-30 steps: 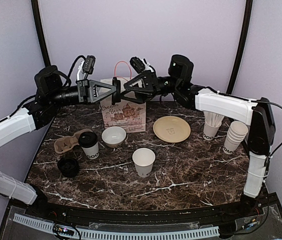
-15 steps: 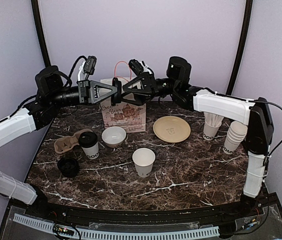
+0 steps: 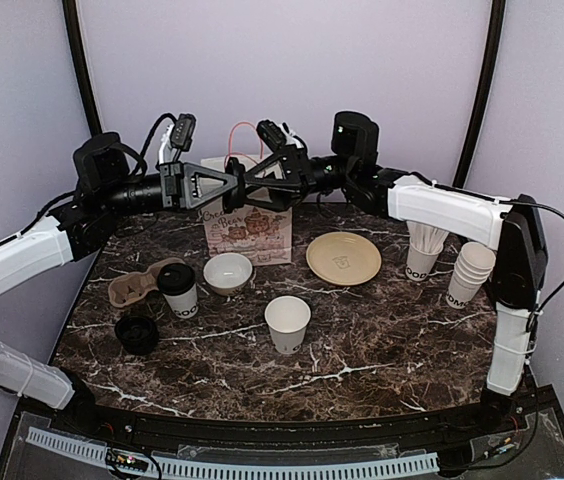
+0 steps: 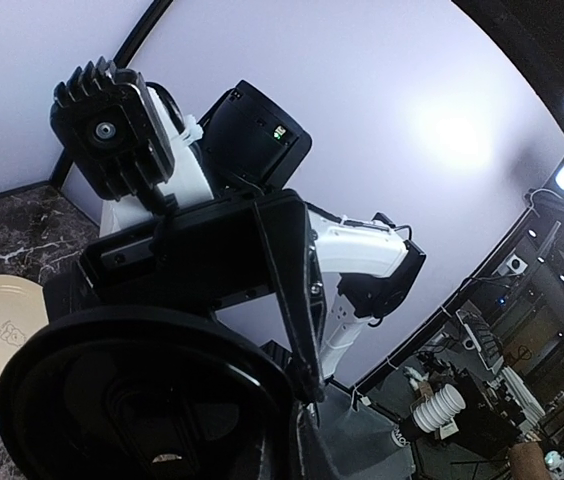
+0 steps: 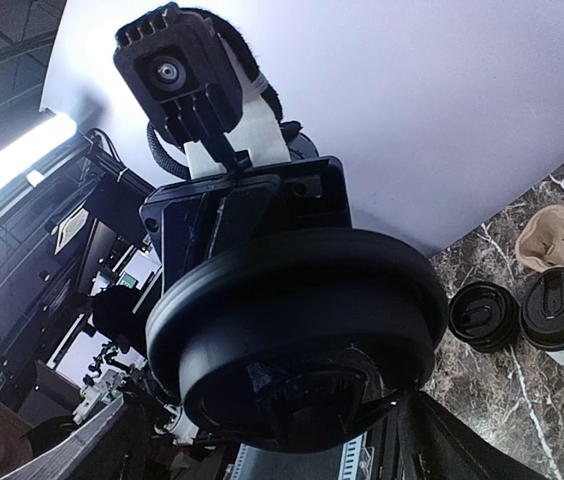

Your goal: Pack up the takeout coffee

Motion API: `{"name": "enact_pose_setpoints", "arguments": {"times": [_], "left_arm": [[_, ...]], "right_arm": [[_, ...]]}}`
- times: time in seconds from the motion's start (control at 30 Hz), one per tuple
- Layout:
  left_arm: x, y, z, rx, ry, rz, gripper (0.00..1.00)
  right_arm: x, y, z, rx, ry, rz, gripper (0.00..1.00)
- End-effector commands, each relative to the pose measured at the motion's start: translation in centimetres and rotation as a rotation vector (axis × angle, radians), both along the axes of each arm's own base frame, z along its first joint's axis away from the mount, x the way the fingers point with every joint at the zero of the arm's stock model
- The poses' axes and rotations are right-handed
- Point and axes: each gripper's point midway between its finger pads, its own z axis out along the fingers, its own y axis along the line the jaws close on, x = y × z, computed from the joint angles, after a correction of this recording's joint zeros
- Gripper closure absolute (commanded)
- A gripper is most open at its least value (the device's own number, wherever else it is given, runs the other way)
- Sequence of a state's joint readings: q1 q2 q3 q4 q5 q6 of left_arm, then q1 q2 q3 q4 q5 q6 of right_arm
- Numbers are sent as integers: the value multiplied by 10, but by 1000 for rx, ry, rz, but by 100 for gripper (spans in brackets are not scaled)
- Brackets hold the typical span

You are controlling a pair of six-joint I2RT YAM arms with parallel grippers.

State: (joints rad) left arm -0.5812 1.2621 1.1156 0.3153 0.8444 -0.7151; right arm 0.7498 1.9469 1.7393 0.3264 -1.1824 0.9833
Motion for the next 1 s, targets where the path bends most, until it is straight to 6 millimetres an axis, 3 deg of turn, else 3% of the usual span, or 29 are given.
{"name": "enact_pose_setpoints", "arguments": {"times": [0.0, 0.13, 0.37, 0.67, 0.83, 0.97], "left_arm": [[-14, 0, 21, -13, -68, -21, 97], [-12, 2, 20, 1, -74, 2, 97], [-8, -5, 13, -6, -50, -26, 98], [-7, -8, 10, -4, -48, -32, 98], [-6, -9, 9, -6, -51, -34, 98], [-5, -11, 7, -5, -47, -36, 98]], "right_arm": [[13, -10, 2, -3, -16, -62, 12], [10, -19, 2, -7, -38, -84, 10], [10, -15, 0, -7, -36, -74, 6], [-9, -10, 14, 43, -48, 2, 6], [-18, -10, 16, 57, -50, 27, 7], [-20, -10, 17, 62, -48, 33, 14]]}}
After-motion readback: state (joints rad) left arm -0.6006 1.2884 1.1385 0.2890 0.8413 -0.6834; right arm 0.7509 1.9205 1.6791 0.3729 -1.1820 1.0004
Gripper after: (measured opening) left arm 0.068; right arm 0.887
